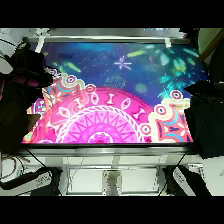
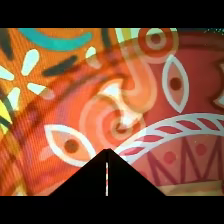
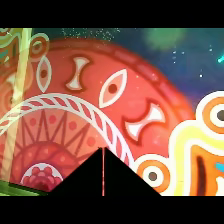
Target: Fold the clothes and pants, and hang the long-sleeved shirts on hangers.
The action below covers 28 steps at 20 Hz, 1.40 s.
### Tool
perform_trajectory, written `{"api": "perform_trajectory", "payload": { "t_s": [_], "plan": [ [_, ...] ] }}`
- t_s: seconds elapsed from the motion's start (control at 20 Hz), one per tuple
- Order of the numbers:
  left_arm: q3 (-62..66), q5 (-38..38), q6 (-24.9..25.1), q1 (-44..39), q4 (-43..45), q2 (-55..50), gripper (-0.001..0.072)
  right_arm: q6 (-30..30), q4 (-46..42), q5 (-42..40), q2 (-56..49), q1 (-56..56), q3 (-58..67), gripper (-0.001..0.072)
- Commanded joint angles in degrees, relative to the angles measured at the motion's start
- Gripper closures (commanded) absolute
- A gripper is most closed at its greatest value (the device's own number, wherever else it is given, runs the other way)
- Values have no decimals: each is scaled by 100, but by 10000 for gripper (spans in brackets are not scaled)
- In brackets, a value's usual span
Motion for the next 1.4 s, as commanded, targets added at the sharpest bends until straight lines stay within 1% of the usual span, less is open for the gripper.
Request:
{"api": "perform_trajectory", "payload": {
  "t_s": [0.0,0.7,0.8,0.85,0.9,0.95,1.0,1.05,1.2,1.35],
  "plan": [
    [2,2,2,0,2,-2,682,4,-37,2,4,15,4,710],
    [2,13,2,0,2,-2,683,4,-170,61,-2,15,-24,710],
    [2,398,118,4,229,-70,672,4,-201,-61,-2,15,-24,710],
    [2,540,136,28,699,-136,671,4,-201,-125,-2,15,-24,710],
    [2,584,133,55,1274,-229,582,7,-201,-181,-2,15,-24,710],
    [2,544,131,107,1751,-321,474,7,-201,-216,-7,15,-24,710],
    [2,492,131,203,2070,-422,435,7,-201,-214,-22,17,-24,710],
    [2,468,131,328,2188,-522,434,7,-208,-221,-33,15,-24,710],
    [2,345,133,621,2184,-811,435,7,-216,-264,-74,15,-26,710],
    [0,142,136,715,2190,-984,436,7,-216,-365,-76,17,-26,710]
  ]
}}
